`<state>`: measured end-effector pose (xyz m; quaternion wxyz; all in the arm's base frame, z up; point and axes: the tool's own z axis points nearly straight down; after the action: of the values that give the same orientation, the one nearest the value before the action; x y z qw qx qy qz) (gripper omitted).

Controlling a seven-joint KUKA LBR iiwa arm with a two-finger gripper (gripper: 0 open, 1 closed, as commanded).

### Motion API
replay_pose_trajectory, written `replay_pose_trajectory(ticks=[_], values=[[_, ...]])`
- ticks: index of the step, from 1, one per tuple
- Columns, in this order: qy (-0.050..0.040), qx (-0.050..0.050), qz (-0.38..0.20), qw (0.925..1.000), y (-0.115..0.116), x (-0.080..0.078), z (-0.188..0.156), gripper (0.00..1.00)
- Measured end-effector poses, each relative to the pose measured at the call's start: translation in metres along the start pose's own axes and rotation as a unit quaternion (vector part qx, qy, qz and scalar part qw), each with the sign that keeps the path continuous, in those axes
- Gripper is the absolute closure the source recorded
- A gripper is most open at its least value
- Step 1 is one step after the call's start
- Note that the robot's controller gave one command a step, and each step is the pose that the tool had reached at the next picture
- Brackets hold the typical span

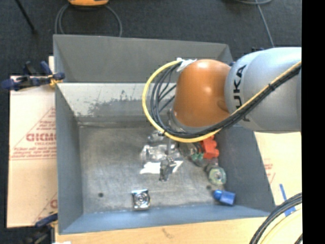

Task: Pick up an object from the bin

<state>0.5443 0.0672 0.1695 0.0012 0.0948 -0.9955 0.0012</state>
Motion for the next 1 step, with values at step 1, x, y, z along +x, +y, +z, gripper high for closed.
replay_pose_trajectory(ticks=[1], values=[[-0.0054,-0.001,-0.070,0.9976,-0.0281,-0.0540,0.0806,0.00]])
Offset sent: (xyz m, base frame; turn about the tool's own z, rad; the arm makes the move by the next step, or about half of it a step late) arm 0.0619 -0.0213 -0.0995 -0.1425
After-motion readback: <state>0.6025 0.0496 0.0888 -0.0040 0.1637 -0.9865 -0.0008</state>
